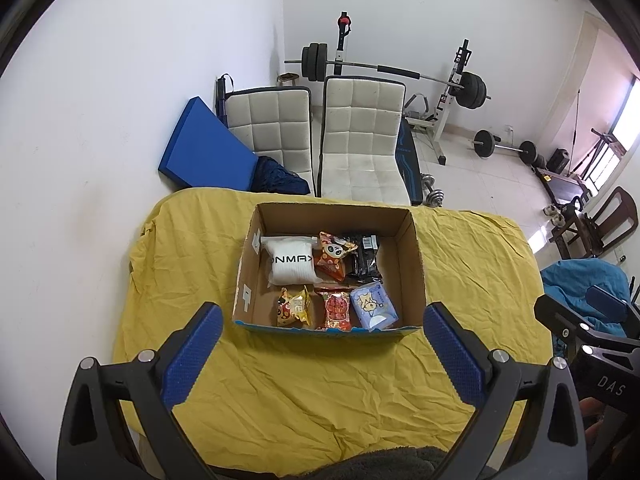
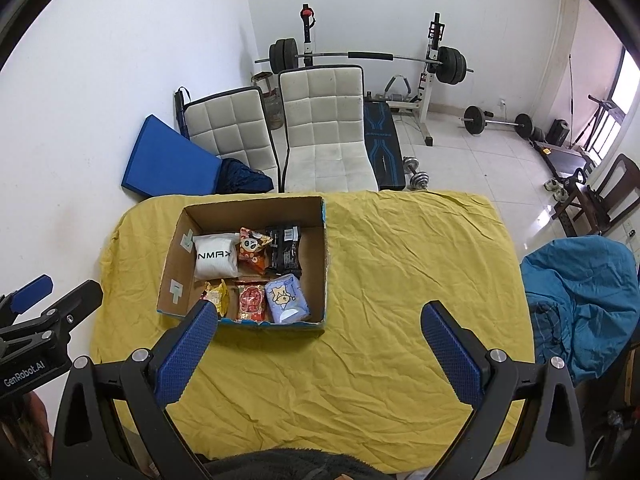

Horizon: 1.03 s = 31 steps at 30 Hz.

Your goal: Organize snacks

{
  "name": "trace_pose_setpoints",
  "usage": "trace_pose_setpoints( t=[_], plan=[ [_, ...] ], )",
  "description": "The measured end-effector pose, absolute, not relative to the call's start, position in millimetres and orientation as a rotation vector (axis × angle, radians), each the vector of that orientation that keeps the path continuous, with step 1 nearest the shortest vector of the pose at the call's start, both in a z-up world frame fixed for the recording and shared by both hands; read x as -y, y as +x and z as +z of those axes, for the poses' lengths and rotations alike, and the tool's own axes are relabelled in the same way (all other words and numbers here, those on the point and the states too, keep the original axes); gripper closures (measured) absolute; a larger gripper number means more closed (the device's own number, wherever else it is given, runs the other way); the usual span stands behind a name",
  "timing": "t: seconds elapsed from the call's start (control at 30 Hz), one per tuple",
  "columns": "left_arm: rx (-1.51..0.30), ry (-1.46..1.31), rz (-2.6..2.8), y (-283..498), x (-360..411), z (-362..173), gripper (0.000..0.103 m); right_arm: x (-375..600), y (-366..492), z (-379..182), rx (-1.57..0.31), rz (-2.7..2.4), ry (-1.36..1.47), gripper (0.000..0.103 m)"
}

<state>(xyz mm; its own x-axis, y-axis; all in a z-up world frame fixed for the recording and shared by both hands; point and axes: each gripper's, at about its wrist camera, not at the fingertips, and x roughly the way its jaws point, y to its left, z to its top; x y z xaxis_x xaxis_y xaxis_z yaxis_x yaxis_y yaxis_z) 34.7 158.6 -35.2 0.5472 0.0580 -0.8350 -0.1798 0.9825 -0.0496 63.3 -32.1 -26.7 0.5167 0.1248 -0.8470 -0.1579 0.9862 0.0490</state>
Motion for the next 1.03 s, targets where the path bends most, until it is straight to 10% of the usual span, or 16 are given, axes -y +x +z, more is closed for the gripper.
trace_pose_setpoints(
  t=[1.03],
  plan=[
    [-1.000,-0.120,0.112,35.0,-157.1,-38.8,0.000,33.0,61.6,-24.6,-1.014,0.156,-0.030,0.000]
  ],
)
